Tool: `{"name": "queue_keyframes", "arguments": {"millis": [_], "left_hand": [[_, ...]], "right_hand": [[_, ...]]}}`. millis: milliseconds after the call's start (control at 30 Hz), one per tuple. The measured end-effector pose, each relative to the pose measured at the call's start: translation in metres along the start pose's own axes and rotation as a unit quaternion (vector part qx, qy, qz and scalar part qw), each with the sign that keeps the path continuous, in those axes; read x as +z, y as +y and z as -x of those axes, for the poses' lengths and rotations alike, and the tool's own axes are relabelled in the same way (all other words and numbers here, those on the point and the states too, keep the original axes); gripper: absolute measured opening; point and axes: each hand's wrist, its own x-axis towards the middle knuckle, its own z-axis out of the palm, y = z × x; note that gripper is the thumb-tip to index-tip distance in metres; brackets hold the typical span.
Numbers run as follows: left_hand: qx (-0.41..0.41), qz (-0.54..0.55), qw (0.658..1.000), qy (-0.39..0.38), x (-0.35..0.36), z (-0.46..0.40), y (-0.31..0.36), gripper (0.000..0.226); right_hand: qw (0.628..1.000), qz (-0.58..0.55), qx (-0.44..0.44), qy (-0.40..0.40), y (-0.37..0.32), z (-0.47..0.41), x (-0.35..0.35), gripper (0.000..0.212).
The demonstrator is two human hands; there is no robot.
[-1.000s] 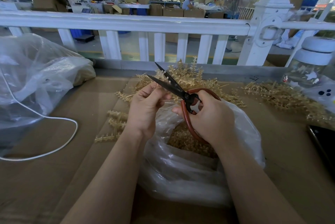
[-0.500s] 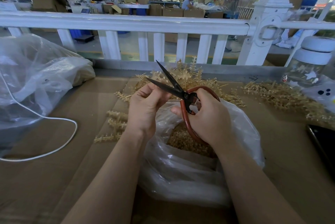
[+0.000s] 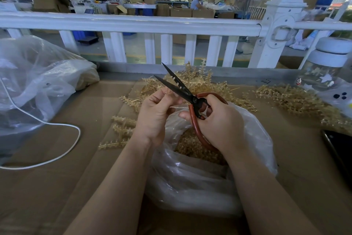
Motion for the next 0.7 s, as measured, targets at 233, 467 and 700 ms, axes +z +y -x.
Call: {"name": "queue_keyframes", "arguments": {"millis": [233, 467, 700], "left_hand": [[-0.006, 0.007, 1.0, -0.005, -0.0003, -0.0007, -0.0003, 0.017], [0.01, 0.009, 1.0, 0.007, 0.0011, 0.0008, 0.0, 0.011], [0.039, -0.025, 0.999, 0.008, -0.0051, 0.0001, 0.0001, 0.013]], "right_hand": [[1.0, -0.005, 0.0, 0.008, 0.0002, -0.0001, 0.0003, 0.062], [1.0, 0.008, 0.005, 0.009, 0.0015, 0.0005, -0.0005, 0.065], [0.999, 0.022, 0.024, -0.009, 0.0026, 0.0, -0.0013, 0.068]]}}
